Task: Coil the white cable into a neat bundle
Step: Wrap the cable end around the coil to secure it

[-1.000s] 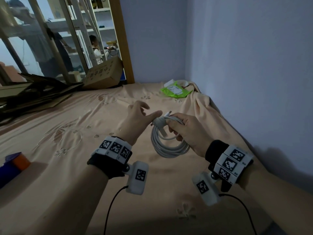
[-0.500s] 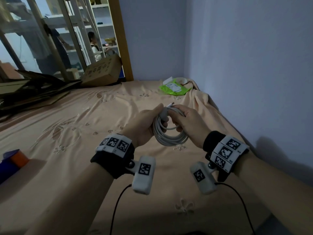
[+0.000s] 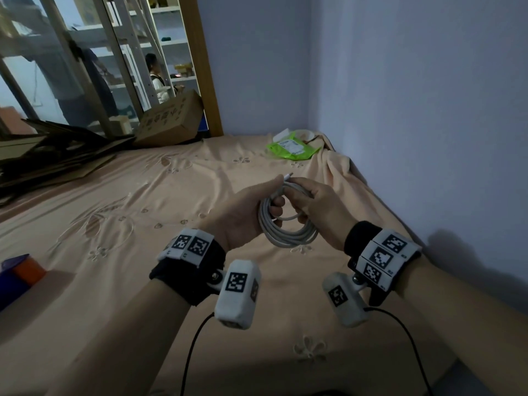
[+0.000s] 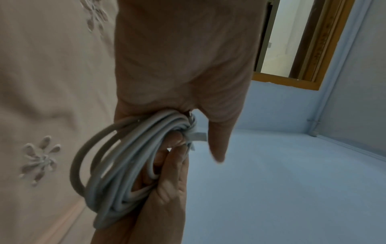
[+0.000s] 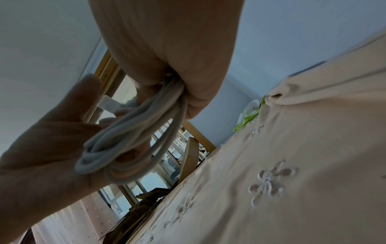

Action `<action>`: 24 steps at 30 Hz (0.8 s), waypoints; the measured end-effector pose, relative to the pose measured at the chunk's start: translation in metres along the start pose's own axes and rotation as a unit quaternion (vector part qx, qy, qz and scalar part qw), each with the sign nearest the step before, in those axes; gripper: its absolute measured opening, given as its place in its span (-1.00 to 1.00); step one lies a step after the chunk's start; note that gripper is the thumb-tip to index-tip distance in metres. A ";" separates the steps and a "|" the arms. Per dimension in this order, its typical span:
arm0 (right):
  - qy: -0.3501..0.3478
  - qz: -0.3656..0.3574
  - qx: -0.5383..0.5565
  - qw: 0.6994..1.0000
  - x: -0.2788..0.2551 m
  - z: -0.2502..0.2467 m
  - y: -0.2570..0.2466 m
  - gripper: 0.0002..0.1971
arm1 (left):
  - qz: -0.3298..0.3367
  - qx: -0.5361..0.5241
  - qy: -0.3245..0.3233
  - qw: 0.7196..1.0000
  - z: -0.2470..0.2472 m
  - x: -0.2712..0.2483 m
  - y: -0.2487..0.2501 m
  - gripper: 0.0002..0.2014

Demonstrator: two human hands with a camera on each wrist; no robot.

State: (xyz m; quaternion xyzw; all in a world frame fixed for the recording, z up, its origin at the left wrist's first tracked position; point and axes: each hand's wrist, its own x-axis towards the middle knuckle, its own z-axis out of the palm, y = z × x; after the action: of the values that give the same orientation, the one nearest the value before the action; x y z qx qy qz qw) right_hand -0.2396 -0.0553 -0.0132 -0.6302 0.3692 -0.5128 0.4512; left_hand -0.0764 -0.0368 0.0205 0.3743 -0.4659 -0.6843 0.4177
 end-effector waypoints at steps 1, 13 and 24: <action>0.000 0.000 0.003 1.000 0.000 0.000 0.000 -0.81 | 0.025 0.018 -0.003 1.000 0.000 0.001 -0.002 -0.80; -0.005 0.024 0.009 1.000 0.004 0.006 0.005 -0.74 | 0.145 0.259 0.119 0.948 -0.003 0.005 -0.011 -0.58; 0.015 0.038 0.019 0.999 0.008 0.014 0.001 -0.71 | 0.166 0.125 0.186 0.960 -0.001 0.011 -0.016 -0.69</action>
State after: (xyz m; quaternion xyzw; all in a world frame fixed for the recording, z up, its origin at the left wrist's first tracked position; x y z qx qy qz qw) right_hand -0.2244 -0.0609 -0.0127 -0.5995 0.3900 -0.5111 0.4768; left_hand -0.0831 -0.0435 0.0037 0.4617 -0.5170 -0.4605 0.5546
